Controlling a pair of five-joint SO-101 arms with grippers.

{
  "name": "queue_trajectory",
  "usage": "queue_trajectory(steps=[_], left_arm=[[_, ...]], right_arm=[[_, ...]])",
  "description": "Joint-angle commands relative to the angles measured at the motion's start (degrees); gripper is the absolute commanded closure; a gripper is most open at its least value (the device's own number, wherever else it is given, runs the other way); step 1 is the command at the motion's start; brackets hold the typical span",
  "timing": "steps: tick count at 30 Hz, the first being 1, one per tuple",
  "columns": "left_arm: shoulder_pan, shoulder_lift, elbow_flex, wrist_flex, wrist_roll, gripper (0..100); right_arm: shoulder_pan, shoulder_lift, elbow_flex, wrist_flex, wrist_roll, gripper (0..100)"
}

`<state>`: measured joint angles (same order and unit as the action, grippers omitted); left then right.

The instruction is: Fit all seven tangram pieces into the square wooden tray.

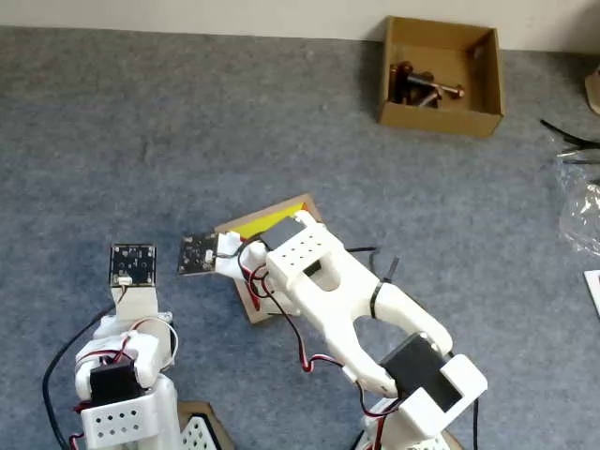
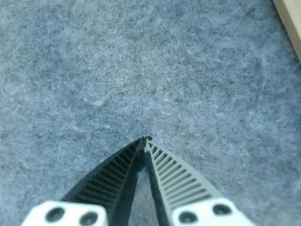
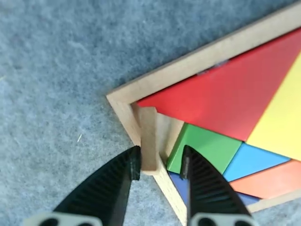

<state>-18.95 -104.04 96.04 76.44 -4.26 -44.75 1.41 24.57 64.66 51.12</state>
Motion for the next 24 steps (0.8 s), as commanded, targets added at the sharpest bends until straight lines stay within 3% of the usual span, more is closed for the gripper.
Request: queue_trajectory(steps=[1,24], left_arm=[[-0.7,-0.3,1.1,0.3,0.5,99],[-0.7,-0.3,1.1,0.3,0.5,99]], right_arm=[[0.9,-1.1,-0.8,-0.3,-0.5,86.4],[5.3,-1.2,-3.8,-0.7,-0.7,86.4]])
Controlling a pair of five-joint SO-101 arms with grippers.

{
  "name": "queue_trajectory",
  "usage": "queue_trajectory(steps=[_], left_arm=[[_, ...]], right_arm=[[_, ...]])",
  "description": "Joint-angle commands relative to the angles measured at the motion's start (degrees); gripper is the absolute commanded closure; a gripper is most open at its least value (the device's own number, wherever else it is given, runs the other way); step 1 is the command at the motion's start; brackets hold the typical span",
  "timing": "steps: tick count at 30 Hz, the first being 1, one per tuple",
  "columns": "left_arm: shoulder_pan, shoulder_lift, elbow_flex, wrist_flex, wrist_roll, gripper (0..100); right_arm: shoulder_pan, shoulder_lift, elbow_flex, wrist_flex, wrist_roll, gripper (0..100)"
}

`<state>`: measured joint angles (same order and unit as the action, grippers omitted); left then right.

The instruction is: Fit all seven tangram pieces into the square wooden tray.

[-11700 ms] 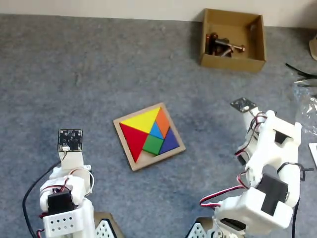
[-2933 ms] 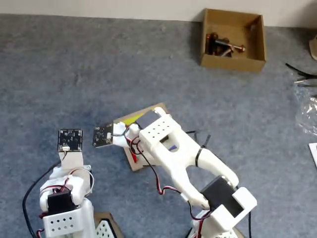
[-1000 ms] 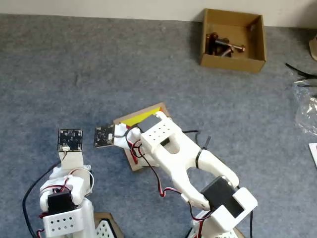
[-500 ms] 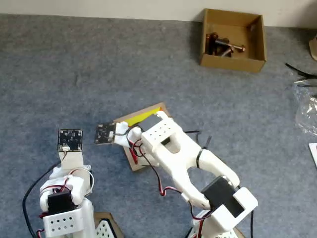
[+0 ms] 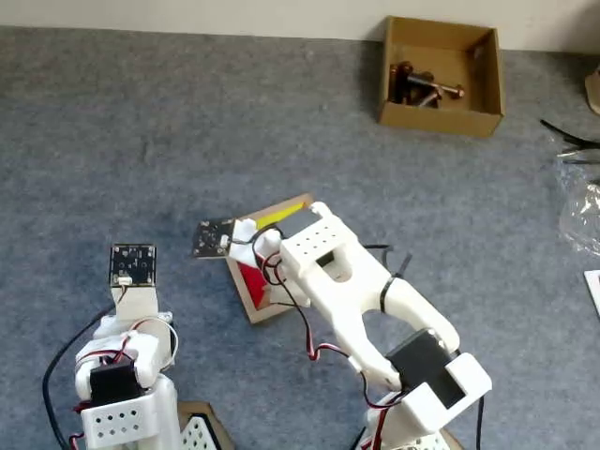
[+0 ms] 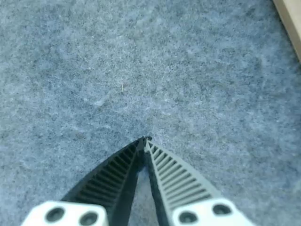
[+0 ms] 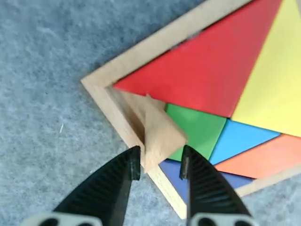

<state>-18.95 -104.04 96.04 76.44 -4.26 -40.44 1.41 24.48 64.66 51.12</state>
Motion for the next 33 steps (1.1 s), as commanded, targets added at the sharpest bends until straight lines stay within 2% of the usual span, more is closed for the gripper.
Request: queue_trajectory(steps=[1,9,16,27,31,33], left_arm=[[-0.7,-0.3,1.1,0.3,0.5,99],[-0.7,-0.3,1.1,0.3,0.5,99],[-0.7,-0.3,1.1,0.3,0.5,99],[-0.7,-0.3,1.1,0.3,0.5,99],[-0.7,-0.3,1.1,0.3,0.5,99],[-0.7,-0.3,1.1,0.3,0.5,99]], right_arm=[[1.0,-1.2,-3.7,-0.7,-0.7,86.4],[0.7,-0.7,-3.3,-1.1,-0.6,86.4],[0.5,-1.1,-1.0,-6.1,-0.6,86.5],[-3.3,-0.7,1.7,-6.3,0.1,86.5],[-4.4,-1.0,5.0,-6.1,5.5,86.5],[-4.3,-1.0,5.8,-6.1,5.6,86.5]])
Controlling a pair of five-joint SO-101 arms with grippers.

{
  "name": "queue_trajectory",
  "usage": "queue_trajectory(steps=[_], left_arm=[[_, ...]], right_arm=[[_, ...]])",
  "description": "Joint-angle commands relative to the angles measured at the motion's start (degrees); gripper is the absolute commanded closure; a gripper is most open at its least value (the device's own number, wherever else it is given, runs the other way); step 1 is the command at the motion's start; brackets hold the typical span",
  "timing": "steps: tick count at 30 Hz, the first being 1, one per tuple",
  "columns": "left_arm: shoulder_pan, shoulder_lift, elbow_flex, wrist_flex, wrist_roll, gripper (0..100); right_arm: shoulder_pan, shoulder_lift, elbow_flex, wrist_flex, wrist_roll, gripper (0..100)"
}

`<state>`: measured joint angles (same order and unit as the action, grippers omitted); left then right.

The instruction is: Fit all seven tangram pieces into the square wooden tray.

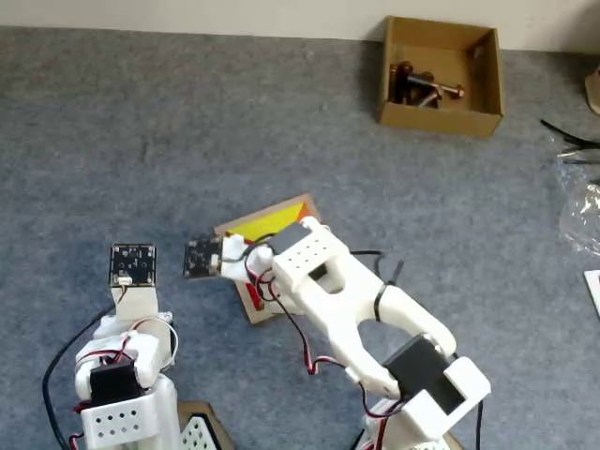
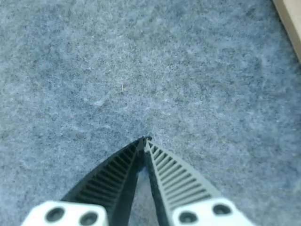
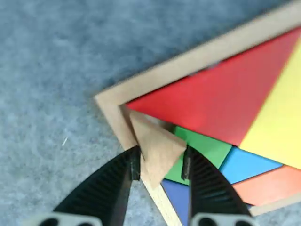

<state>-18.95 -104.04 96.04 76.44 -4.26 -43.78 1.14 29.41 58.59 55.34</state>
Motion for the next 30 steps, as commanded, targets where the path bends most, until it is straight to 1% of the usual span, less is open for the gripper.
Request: queue_trajectory(steps=[1,8,15,19,27,30], left_arm=[[-0.7,-0.3,1.1,0.3,0.5,99],[-0.7,-0.3,1.1,0.3,0.5,99],[-0.7,-0.3,1.1,0.3,0.5,99],[-0.7,-0.3,1.1,0.3,0.5,99],[-0.7,-0.3,1.1,0.3,0.5,99],[-0.7,-0.3,1.1,0.3,0.5,99]], right_arm=[[-0.8,-0.7,1.2,0.0,1.4,86.5],[-1.2,-0.8,1.5,0.0,1.4,86.5],[-6.1,-0.8,1.5,0.0,1.1,86.5],[-7.1,-0.8,1.2,0.0,-4.7,86.5],[-6.6,-1.4,1.0,0.0,-10.4,86.5],[-6.2,-6.1,1.2,0.0,-12.7,86.5]])
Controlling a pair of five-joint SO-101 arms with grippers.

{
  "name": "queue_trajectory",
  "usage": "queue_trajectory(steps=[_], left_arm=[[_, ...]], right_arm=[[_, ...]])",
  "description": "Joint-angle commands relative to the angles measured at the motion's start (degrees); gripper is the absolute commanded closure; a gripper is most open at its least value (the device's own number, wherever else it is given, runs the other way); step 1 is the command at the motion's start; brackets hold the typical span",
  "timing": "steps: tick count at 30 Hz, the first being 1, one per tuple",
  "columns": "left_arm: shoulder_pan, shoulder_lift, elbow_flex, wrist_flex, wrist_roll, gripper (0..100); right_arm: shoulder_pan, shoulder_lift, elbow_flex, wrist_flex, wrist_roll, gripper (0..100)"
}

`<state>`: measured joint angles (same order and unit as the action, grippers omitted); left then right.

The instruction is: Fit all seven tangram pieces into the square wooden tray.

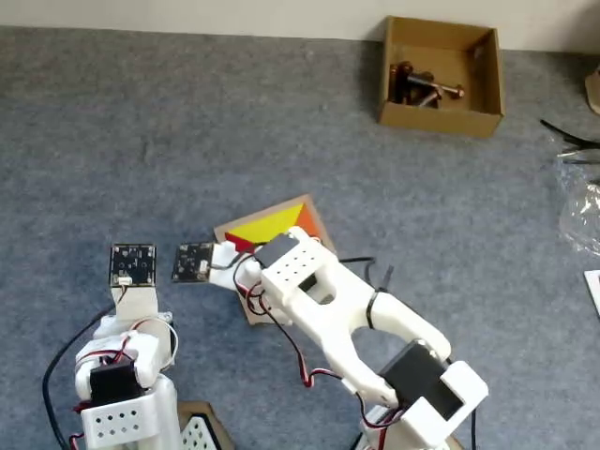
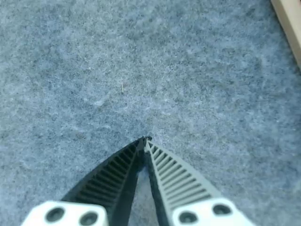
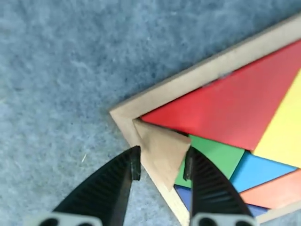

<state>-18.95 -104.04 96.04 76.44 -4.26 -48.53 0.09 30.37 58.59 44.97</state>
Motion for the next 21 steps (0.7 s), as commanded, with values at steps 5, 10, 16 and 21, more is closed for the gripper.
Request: queue_trajectory(steps=[5,10,16,21], left_arm=[[-0.7,-0.3,1.1,0.3,0.5,99],[-0.7,-0.3,1.1,0.3,0.5,99],[-0.7,-0.3,1.1,0.3,0.5,99],[-0.7,-0.3,1.1,0.3,0.5,99]], right_arm=[[2.2,-17.5,0.7,-0.3,-6.3,86.5],[7.6,-21.8,6.1,-5.6,-6.6,86.5],[11.0,-21.9,13.8,-17.5,-6.6,86.5],[11.8,-21.8,18.5,-23.7,-6.6,86.5]])
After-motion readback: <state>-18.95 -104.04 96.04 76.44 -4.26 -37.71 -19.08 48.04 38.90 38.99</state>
